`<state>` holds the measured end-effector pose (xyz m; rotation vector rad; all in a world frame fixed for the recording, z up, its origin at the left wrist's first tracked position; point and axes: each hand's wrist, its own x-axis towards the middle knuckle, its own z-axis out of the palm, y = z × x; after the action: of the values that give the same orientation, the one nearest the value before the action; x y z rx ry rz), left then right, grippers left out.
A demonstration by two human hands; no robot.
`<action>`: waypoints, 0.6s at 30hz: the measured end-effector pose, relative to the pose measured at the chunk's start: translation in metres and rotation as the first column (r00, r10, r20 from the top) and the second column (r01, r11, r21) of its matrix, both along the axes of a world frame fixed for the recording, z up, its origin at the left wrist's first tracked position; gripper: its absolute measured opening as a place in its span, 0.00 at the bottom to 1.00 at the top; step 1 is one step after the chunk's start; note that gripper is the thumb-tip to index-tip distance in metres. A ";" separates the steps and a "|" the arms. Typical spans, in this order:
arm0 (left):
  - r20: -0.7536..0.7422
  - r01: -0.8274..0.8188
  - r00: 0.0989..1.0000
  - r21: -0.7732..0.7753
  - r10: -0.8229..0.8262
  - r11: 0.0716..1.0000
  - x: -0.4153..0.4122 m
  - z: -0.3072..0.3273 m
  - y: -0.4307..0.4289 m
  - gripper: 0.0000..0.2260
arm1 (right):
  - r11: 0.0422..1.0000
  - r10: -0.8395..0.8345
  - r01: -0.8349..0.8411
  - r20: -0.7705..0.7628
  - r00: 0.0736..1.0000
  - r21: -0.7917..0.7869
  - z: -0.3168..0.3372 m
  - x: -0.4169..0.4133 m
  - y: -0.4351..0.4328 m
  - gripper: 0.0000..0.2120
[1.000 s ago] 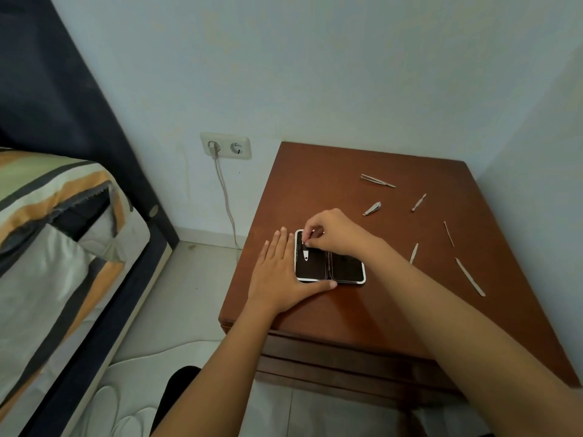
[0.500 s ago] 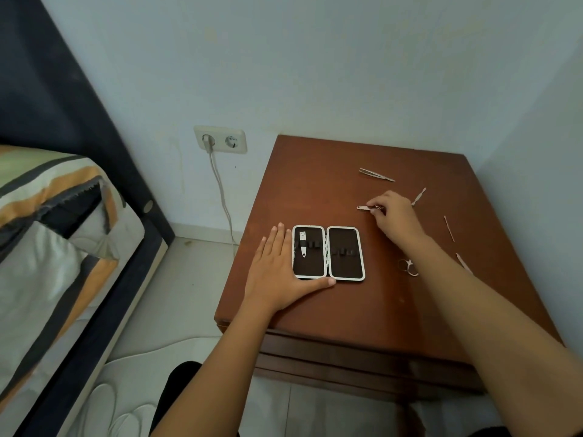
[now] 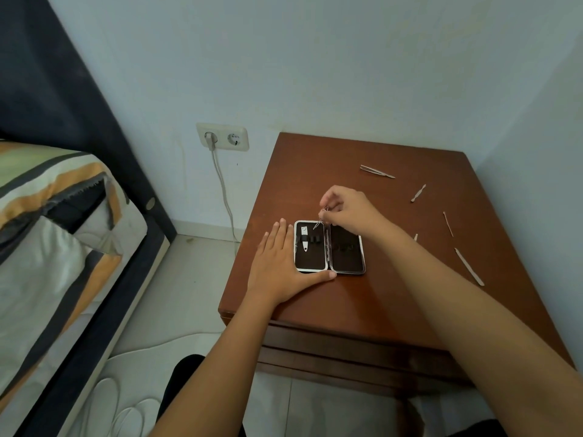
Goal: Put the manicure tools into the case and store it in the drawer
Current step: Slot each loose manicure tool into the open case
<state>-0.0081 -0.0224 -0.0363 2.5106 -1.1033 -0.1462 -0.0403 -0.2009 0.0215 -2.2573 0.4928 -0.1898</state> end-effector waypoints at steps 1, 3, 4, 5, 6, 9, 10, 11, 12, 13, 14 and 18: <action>0.001 -0.001 1.000 -0.004 0.001 1.000 0.000 0.000 0.000 0.56 | 0.998 0.015 -0.018 -0.043 0.999 -0.053 0.001 0.001 0.000 0.04; 0.000 0.001 1.000 -0.009 -0.001 1.000 0.000 -0.001 0.000 0.56 | 0.990 0.039 -0.056 -0.130 0.991 -0.130 0.004 0.003 -0.002 0.04; 0.003 0.002 1.000 -0.013 -0.002 1.000 0.000 -0.001 0.000 0.55 | 0.987 0.043 -0.068 -0.164 0.985 -0.148 0.006 0.004 -0.002 0.06; 0.006 0.003 1.000 -0.017 -0.003 1.000 0.001 -0.001 0.000 0.55 | 0.983 0.042 -0.073 -0.183 0.982 -0.166 0.008 0.005 -0.002 0.07; 0.008 0.004 1.000 -0.017 -0.004 1.000 0.001 -0.001 0.000 0.55 | 0.981 0.035 -0.070 -0.188 0.982 -0.182 0.009 0.007 -0.001 0.08; 0.018 0.006 1.000 -0.013 -0.006 1.000 0.001 -0.001 0.000 0.55 | 0.981 0.023 -0.053 -0.155 0.988 -0.188 0.007 0.012 0.005 0.09; 0.017 0.007 1.000 -0.015 -0.007 1.000 0.001 0.000 0.000 0.54 | 0.982 0.026 -0.051 -0.136 0.990 -0.184 0.004 0.013 0.008 0.08; 0.014 0.008 1.000 -0.017 -0.008 1.000 0.000 0.000 0.000 0.54 | 0.981 0.029 -0.050 -0.116 0.993 -0.186 0.002 0.013 0.009 0.08; 0.013 0.008 1.000 -0.019 -0.008 1.000 0.000 0.000 0.000 0.54 | 0.979 0.030 -0.049 -0.095 0.995 -0.196 -0.001 0.013 0.011 0.08; 0.014 0.007 1.000 -0.019 -0.007 1.000 0.001 0.000 0.000 0.54 | 0.977 0.026 -0.042 -0.079 0.997 -0.209 -0.004 0.013 0.012 0.08; 0.015 0.007 1.000 -0.017 -0.006 1.000 0.001 -0.001 0.000 0.54 | 0.975 0.018 -0.032 -0.066 0.998 -0.219 -0.007 0.012 0.012 0.08; 0.021 0.005 1.000 -0.011 -0.005 1.000 0.001 -0.002 0.000 0.54 | 0.969 0.012 -0.022 -0.041 0.999 -0.245 -0.017 0.001 0.018 0.07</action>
<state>-0.0070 -0.0223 -0.0385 2.5050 -1.1155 -0.1155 -0.0389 -0.1832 0.0048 -2.5102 0.4933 -0.2071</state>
